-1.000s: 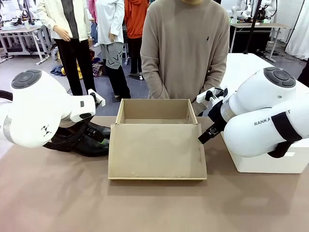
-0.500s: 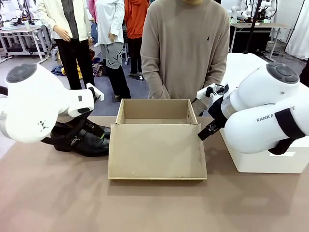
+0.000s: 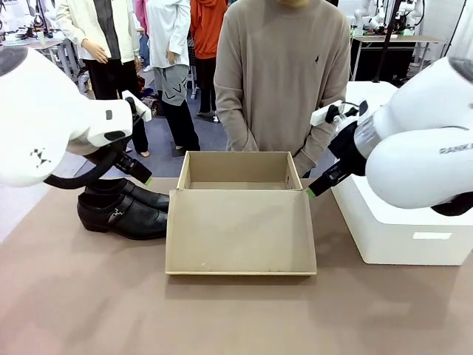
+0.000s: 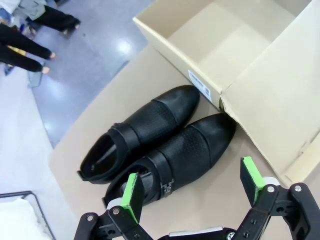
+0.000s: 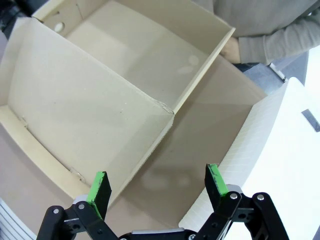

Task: Pack the shoes into the box.
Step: Place one shoe of the Shoes into the Shoes Box.

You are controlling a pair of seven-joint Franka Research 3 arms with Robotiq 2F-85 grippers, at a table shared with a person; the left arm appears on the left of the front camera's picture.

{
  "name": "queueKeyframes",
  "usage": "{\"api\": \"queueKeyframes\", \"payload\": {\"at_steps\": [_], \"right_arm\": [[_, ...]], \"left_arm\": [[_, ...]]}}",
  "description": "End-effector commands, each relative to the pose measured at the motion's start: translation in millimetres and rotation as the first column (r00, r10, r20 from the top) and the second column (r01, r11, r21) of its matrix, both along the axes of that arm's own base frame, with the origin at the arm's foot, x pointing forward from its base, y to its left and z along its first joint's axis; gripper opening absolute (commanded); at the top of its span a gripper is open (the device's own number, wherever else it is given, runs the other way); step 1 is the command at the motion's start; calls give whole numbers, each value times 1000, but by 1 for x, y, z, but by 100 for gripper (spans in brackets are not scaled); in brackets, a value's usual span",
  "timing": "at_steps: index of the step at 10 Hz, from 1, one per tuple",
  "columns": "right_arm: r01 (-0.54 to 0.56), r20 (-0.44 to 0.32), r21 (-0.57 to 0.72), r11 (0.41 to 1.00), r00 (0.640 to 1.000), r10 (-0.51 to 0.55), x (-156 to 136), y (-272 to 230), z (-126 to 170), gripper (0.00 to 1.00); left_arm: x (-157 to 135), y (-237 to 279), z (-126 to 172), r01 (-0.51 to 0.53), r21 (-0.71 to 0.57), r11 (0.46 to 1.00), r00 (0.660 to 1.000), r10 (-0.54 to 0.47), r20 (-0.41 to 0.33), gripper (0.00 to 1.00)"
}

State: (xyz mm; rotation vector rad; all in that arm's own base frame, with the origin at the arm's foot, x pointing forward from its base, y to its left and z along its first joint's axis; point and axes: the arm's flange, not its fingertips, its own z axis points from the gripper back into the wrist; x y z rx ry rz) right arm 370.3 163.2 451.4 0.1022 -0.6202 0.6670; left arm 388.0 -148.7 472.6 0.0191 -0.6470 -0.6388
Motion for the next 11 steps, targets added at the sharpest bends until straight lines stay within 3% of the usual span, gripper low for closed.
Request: {"api": "queueKeyframes", "payload": {"at_steps": [1, 2, 4, 7, 10, 11], "right_arm": [[-63, 13, 9, 998, 998, 63, -6, -15, 17, 100], [-96, 18, 30, 995, 995, 96, -11, -19, 22, 100], [-176, 68, 101, 979, 983, 170, -21, -41, 39, 100], [-292, 129, 190, 937, 954, 271, -35, -73, 60, 100], [-368, 188, 253, 895, 926, 328, -43, -100, 71, 100], [-380, 200, 272, 884, 921, 334, -44, -106, 73, 100]], "left_arm": [[-4, 2, 13, 31, 33, 999, 1000, -31, 3, 100], [-7, 7, 20, 61, 22, 998, 998, -61, 14, 100], [-15, 22, 38, 222, -52, 974, 974, -219, 58, 100], [-22, 50, 64, 454, -100, 885, 889, -443, 110, 100], [-27, 74, 82, 543, -184, 819, 839, -527, 134, 100], [-28, 79, 82, 548, -205, 811, 836, -530, 141, 100]]}}
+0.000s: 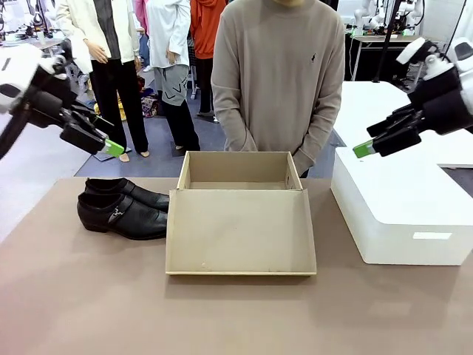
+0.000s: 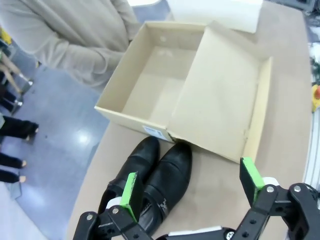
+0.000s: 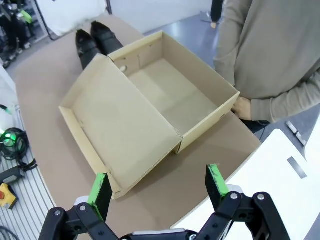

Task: Pack the shoes into the box.
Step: Place one shoe of the Shoes into the Shoes Box.

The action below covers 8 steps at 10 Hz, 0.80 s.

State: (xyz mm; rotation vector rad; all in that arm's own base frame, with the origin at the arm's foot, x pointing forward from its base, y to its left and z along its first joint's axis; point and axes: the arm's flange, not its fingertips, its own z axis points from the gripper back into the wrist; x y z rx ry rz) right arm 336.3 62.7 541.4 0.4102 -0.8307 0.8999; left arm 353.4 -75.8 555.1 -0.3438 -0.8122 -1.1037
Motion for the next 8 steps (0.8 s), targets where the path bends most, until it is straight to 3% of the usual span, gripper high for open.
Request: {"api": "queueKeyframes", "payload": {"at_steps": [1, 4, 8], "right_arm": [[-56, 21, 57, 997, 998, 55, -10, -9, -16, 100], [-71, 13, 71, 995, 997, 71, -11, -8, -16, 100], [-29, -9, 51, 998, 1000, 30, -2, -9, 0, 100]], "left_arm": [[6, 9, -1, 13, -26, 1000, 1000, -13, -13, 100], [7, 15, -4, -12, -37, 999, 999, 10, -50, 100], [2, 13, -1, -9, -38, 999, 1000, 8, -29, 100]]}}
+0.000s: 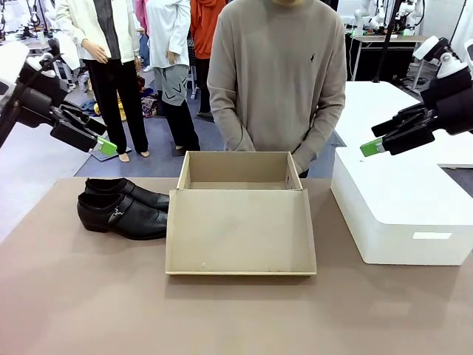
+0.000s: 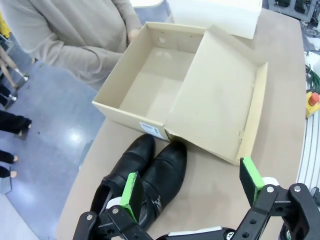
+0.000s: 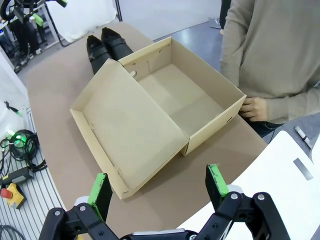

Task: Pack the shoes into the box.
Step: Place one shoe of the Shoes into the Shoes Box.

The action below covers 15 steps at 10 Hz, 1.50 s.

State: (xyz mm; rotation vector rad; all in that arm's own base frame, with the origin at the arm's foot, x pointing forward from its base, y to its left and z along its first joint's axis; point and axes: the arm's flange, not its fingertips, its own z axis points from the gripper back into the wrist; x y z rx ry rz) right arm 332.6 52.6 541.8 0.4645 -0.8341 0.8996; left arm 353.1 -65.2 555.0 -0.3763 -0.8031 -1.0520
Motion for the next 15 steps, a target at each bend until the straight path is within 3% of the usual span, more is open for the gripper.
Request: {"api": "queueKeyframes", "payload": {"at_steps": [1, 9, 12, 15], "right_arm": [[-7, 6, 8, 1000, 1000, 7, 1, 1, 0, 100], [-7, 6, 8, 1000, 1000, 7, 1, 1, 0, 100], [-7, 6, 8, 1000, 1000, 7, 1, 1, 0, 100], [-7, 6, 8, 1000, 1000, 7, 1, 1, 0, 100]], "left_arm": [[2, 2, -1, 23, -5, 1000, 1000, -23, 7, 100], [0, 0, -1, 0, 1, 1000, 1000, 0, 1, 100], [20, 6, 20, 88, 180, 980, 996, -90, 4, 100], [60, 11, 37, 225, 395, 891, 974, -218, -64, 100]]}}
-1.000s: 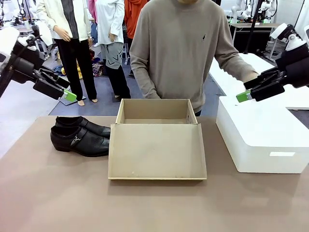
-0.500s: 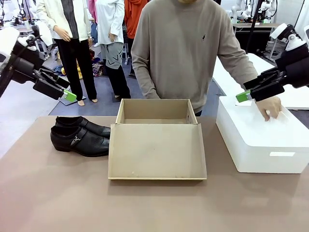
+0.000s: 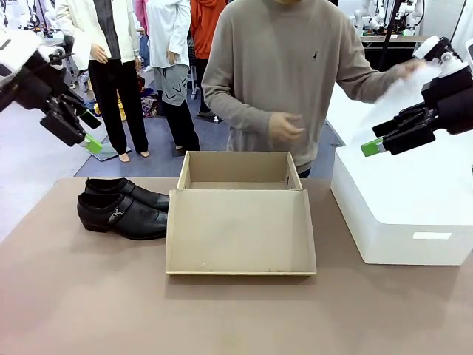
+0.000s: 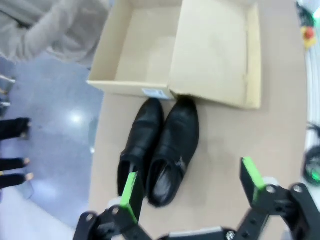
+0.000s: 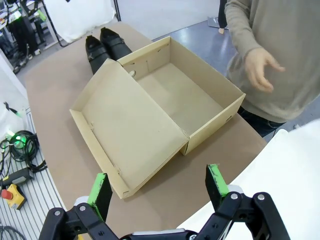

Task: Pack the shoes into the box.
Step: Place one shoe of the Shoes into the Shoes Box.

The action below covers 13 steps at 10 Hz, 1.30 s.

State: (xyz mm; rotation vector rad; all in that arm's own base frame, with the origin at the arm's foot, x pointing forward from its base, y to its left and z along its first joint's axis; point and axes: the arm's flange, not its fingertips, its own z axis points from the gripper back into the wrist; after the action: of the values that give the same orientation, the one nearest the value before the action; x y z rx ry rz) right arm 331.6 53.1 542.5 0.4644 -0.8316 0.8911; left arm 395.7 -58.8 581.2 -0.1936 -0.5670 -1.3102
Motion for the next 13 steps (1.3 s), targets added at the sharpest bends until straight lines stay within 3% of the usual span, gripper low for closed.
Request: {"api": "queueKeyframes", "payload": {"at_steps": [1, 4, 8, 10, 11, 13], "right_arm": [[-14, 11, 7, 1000, 1000, 14, 2, 0, -1, 100], [-14, 11, 7, 1000, 1000, 14, 2, 0, -1, 100], [-14, 11, 7, 1000, 1000, 14, 2, 0, -1, 100], [-14, 11, 7, 1000, 1000, 14, 2, 0, -1, 100], [-14, 11, 7, 1000, 1000, 14, 2, 0, -1, 100], [-14, 11, 7, 1000, 1000, 14, 2, 0, -1, 100]], "left_arm": [[31, 6, 14, 103, 170, 980, 994, -107, 17, 100], [71, 10, 16, 185, 316, 930, 982, -188, -21, 100], [115, 6, -8, 162, 380, 911, 987, -153, -54, 100], [125, 6, -19, 204, 382, 901, 978, -168, -126, 100], [115, 5, -18, 170, 361, 917, 985, -158, -65, 100], [115, 5, -18, 170, 361, 917, 985, -158, -65, 100]]}}
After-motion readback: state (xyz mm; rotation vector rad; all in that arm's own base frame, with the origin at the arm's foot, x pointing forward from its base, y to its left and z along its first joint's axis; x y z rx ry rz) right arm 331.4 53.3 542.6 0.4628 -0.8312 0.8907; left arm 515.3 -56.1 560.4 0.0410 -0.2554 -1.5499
